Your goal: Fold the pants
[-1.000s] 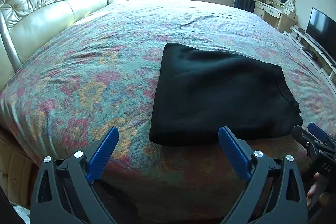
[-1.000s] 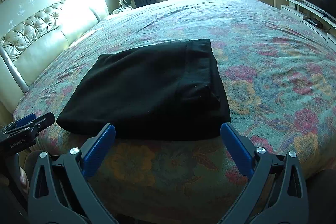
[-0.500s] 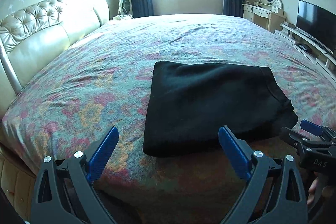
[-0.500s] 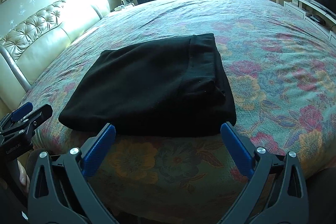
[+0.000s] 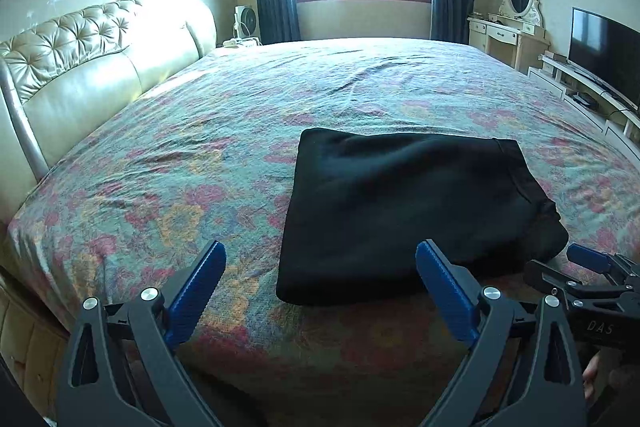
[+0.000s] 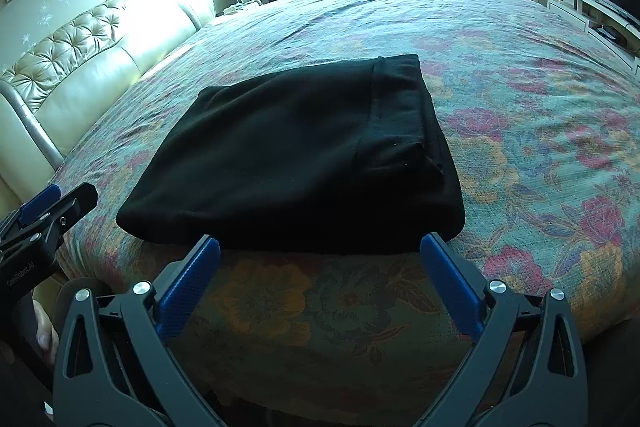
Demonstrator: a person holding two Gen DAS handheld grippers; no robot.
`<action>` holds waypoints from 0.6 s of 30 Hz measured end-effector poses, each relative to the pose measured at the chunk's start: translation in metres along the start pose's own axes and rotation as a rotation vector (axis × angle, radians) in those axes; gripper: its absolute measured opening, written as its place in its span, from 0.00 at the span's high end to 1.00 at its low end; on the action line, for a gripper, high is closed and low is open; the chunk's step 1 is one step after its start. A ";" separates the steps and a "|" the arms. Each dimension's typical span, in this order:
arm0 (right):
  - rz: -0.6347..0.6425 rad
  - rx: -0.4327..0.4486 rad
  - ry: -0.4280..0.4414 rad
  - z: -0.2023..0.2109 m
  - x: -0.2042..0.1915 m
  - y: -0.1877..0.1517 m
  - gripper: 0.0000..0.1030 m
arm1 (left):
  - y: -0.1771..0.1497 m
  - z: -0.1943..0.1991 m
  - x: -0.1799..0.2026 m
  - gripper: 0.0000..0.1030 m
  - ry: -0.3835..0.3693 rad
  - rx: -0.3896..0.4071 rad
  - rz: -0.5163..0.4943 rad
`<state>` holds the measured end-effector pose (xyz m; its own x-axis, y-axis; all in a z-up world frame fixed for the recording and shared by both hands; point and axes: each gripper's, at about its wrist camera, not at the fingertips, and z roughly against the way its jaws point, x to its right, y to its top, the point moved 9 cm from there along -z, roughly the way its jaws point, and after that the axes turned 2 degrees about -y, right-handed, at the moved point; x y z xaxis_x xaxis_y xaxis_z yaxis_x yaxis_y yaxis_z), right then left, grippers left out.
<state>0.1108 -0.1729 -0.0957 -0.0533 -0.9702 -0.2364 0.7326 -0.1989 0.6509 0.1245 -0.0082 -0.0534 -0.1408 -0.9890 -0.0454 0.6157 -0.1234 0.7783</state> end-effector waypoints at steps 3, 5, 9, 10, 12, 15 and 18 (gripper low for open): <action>0.002 -0.004 0.003 -0.001 -0.001 0.000 0.02 | -0.002 -0.002 0.001 0.08 -0.018 -0.015 0.012; 0.001 -0.005 0.004 -0.001 0.000 -0.001 0.02 | -0.004 -0.003 0.004 0.08 -0.037 -0.025 0.018; -0.001 -0.011 0.002 -0.002 0.000 -0.002 0.02 | -0.007 -0.004 0.007 0.08 -0.047 -0.035 0.019; -0.002 -0.012 0.001 -0.003 0.001 -0.002 0.02 | -0.008 -0.005 0.007 0.08 -0.047 -0.038 0.019; -0.002 -0.012 -0.001 -0.003 0.002 -0.003 0.02 | -0.010 -0.006 0.008 0.08 -0.049 -0.044 0.021; -0.006 -0.014 -0.003 -0.004 0.004 -0.003 0.02 | -0.012 -0.007 0.006 0.08 -0.051 -0.053 0.040; -0.010 -0.016 -0.004 -0.004 0.005 -0.003 0.02 | -0.014 -0.010 0.004 0.08 -0.064 -0.071 0.064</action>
<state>0.1110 -0.1769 -0.1018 -0.0630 -0.9688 -0.2397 0.7430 -0.2059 0.6369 0.1235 -0.0115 -0.0708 -0.1472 -0.9881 0.0455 0.6783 -0.0674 0.7317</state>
